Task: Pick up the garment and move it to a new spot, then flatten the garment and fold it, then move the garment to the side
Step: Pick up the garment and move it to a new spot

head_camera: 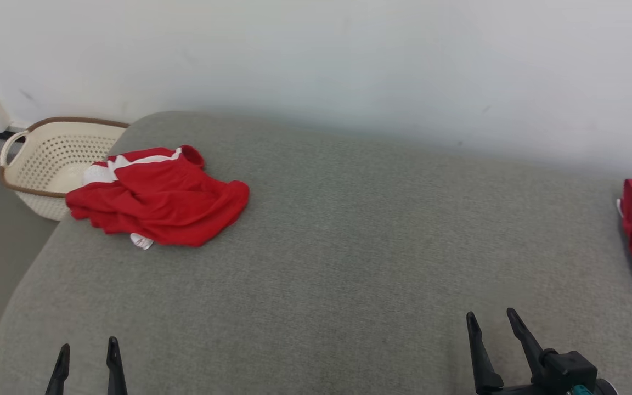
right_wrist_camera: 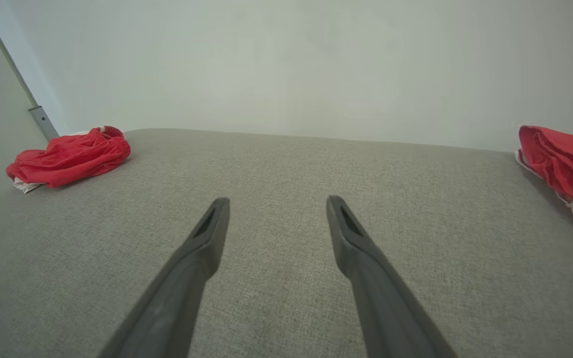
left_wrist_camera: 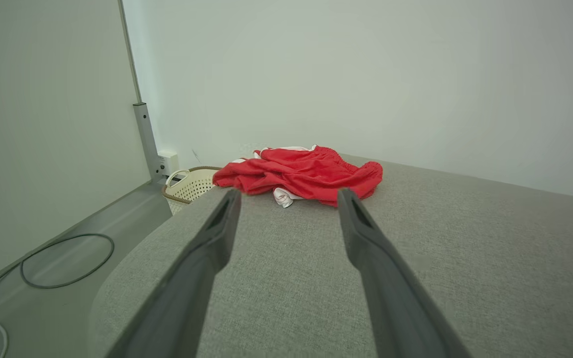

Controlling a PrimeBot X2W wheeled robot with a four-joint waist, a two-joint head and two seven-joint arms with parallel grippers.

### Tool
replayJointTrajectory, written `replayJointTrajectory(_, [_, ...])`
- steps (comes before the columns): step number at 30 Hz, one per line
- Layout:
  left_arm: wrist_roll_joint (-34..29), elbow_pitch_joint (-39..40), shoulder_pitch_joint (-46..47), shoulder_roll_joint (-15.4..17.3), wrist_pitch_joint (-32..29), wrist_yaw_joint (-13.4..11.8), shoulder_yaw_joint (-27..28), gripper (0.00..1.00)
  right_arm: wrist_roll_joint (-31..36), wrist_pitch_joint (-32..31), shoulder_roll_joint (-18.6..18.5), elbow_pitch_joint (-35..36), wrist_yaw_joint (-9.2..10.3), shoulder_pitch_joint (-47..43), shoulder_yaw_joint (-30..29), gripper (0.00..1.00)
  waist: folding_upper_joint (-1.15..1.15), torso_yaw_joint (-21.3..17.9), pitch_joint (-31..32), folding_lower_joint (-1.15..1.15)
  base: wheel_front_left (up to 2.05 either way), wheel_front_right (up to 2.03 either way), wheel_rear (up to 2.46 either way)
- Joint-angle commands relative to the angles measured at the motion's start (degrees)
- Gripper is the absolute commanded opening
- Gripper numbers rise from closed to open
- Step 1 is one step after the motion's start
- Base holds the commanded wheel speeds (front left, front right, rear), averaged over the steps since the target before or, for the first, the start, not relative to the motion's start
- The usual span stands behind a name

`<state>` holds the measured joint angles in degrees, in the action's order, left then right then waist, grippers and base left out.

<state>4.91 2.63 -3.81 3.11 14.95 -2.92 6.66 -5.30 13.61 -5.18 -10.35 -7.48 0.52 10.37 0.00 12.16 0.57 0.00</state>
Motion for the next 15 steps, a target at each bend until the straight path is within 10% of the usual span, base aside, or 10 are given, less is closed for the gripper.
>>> replayJointTrajectory(1, [0.1, 0.1, -1.3, 0.2, 0.3, 0.0, 0.2, 1.00, -0.3, 0.1, -0.1, -0.2, -0.02, 0.3, 0.2, 1.00, 0.00, 4.8, -0.1, 0.00, 0.00, 0.00, 0.00])
replayJointTrajectory(15, [0.2, 0.3, -2.1, 0.1, 0.3, -0.2, 1.5, 1.00, -0.7, 0.5, 0.6, -1.3, -0.02, 1.6, 1.7, 1.00, 0.00, 10.9, -0.2, 0.00, 0.00, 0.00, 0.00])
